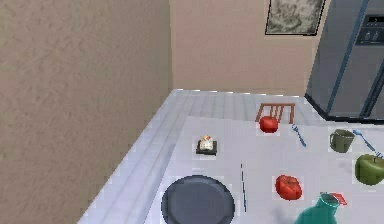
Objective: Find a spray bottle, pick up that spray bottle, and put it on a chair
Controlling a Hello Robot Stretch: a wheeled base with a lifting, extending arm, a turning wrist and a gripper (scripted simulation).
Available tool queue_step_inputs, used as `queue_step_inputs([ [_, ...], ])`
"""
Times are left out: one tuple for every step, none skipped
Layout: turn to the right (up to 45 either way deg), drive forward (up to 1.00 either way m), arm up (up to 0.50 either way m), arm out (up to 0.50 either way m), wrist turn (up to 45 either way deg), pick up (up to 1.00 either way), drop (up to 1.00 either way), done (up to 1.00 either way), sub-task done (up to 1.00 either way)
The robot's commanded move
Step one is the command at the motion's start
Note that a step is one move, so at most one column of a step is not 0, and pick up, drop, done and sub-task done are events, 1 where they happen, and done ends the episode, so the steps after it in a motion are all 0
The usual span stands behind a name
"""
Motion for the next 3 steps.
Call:
queue_step_inputs([
  [0.0, 0.0, 0.0, 0.0, 45.0, 0.0, 0.0, 0.0, 0.0],
  [0.0, 0.0, 0.0, 0.0, 15.0, 0.0, 0.0, 0.0, 0.0],
  [0.0, 0.0, -0.42, 0.0, 0.0, 0.0, 0.0, 0.0, 0.0],
])
